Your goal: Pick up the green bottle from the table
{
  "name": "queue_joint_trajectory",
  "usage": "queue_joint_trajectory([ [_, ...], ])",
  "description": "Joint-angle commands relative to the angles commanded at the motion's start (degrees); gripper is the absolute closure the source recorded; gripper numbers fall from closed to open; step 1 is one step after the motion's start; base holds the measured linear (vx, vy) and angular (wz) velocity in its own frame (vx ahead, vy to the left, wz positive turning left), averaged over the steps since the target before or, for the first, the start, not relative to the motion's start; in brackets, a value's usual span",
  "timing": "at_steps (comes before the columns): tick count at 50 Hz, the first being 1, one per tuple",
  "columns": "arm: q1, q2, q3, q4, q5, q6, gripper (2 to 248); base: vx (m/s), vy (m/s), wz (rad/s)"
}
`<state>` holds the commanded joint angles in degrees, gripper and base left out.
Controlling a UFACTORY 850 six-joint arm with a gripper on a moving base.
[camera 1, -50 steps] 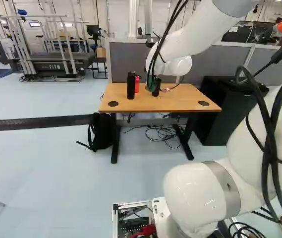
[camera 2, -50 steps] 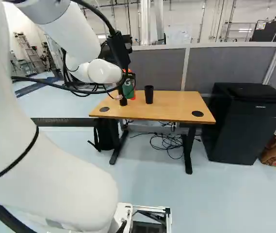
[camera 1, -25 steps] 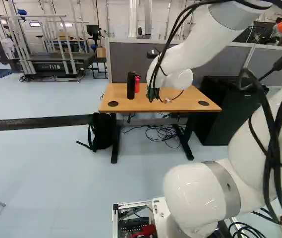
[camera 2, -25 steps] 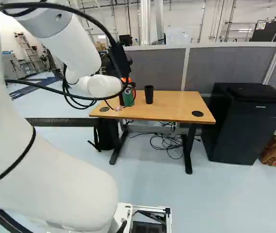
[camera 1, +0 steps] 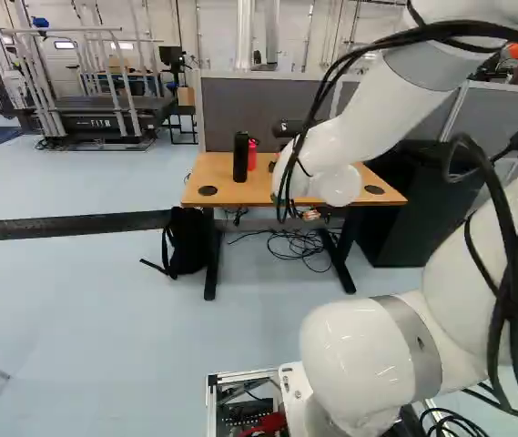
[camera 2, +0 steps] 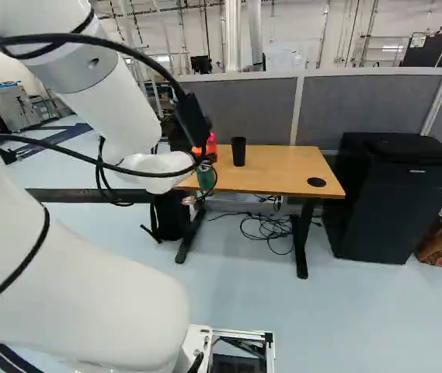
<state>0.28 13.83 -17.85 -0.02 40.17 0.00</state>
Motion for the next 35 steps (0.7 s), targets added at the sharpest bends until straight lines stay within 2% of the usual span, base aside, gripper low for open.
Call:
queue_joint_trajectory([
  [16, -0.1, 1.0, 5.8, 0.0, 4.4, 0.0, 127, 0.000, 0.000, 0.000],
  [35, -0.2, 1.7, 10.3, 0.0, 7.9, 0.0, 127, 0.000, 0.000, 0.000],
])
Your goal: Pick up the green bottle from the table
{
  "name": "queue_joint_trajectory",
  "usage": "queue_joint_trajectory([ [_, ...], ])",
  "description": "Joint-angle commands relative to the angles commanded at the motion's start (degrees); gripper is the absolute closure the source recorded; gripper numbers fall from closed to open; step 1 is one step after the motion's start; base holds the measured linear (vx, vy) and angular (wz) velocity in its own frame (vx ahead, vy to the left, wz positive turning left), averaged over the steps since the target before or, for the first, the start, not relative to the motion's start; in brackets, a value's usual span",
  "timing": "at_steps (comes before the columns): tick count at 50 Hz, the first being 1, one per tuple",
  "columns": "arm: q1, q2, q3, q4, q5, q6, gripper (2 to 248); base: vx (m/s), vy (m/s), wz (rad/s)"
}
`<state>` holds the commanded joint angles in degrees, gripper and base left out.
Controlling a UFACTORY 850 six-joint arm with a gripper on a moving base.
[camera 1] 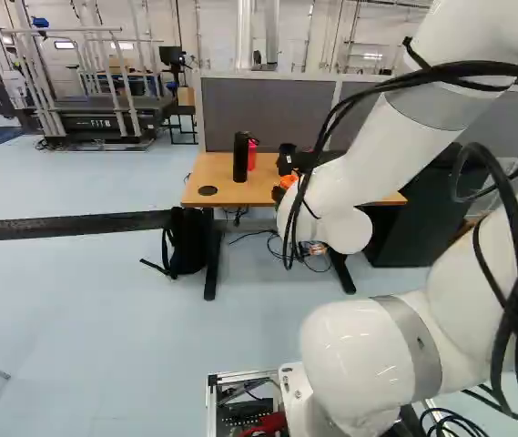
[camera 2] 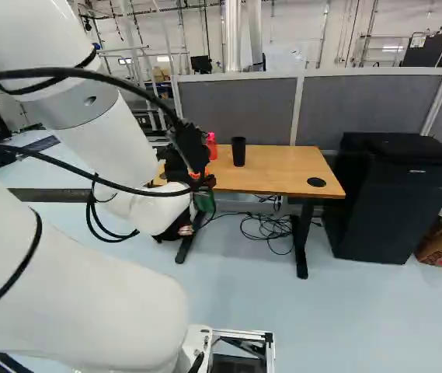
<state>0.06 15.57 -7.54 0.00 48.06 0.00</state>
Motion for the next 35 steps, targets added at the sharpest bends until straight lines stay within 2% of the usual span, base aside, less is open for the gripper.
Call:
queue_joint_trajectory([
  [18, 0.0, 0.4, 2.2, 0.0, 1.7, 0.0, 127, 0.000, 0.000, 0.000],
  [35, -0.1, 0.4, 2.5, 0.0, 1.9, 0.0, 127, 0.000, 0.000, 0.000],
])
